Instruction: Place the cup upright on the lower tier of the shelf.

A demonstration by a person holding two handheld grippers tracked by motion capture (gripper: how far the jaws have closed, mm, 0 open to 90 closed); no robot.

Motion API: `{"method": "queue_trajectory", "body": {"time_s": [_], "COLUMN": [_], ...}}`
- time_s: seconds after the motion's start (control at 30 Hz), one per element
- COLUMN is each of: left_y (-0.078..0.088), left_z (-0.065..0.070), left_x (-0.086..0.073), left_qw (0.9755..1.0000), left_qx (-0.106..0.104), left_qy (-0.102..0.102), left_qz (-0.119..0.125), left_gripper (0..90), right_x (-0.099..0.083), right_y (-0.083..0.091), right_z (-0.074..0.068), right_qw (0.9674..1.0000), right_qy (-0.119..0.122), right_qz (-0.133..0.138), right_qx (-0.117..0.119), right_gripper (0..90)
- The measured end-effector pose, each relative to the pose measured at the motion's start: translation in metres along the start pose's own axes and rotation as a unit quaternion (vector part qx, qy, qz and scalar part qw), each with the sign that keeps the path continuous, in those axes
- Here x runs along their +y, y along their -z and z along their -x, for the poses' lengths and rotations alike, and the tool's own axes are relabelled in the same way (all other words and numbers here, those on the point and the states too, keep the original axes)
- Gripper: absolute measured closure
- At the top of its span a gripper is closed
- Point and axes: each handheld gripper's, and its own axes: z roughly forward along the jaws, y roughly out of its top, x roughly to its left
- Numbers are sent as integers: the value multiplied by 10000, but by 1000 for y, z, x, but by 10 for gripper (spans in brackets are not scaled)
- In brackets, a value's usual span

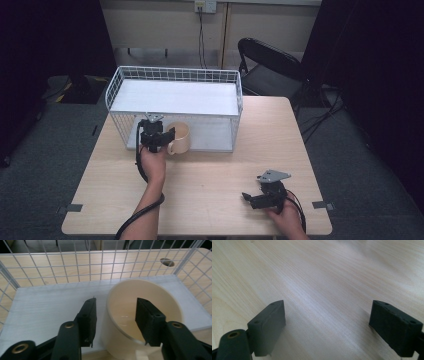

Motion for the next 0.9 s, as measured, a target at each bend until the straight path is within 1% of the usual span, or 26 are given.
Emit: {"method": "queue_trajectory", "body": {"time_s": [0.1,0.23,0.3,0.37,0.4,0.67,0.8,0.9], "left_y": [4,9,12,14,14,21,23,23], "left_z": [-1,-2,-2,-1,0,2,3,2], "left_x": [1,2,1,0,0,-4,-6,-8], "left_qw": [9999,9995,9995,9993,9991,9984,9981,9980], "left_qx": [-107,-294,-294,-345,-368,-413,-372,-371], "left_qy": [-39,19,-40,-61,-111,-301,-412,-425], "left_qz": [-27,-70,-113,-154,-173,-236,-271,-298], "left_gripper": [475,417,406,389,383,343,334,327], "right_x": [0,0,0,0,0,0,0,0], "right_y": [0,0,0,0,0,0,0,0], "right_z": [0,0,0,0,0,0,0,0], "right_qw": [10000,10000,10000,10000,10000,10000,10000,10000], "right_qy": [0,0,-1,-1,-1,-2,0,1], "right_qz": [1,1,1,2,0,2,0,0], "right_qx": [0,-1,-1,-2,0,-3,-1,-1], "right_gripper": [127,127,127,127,127,127,127,127]}}
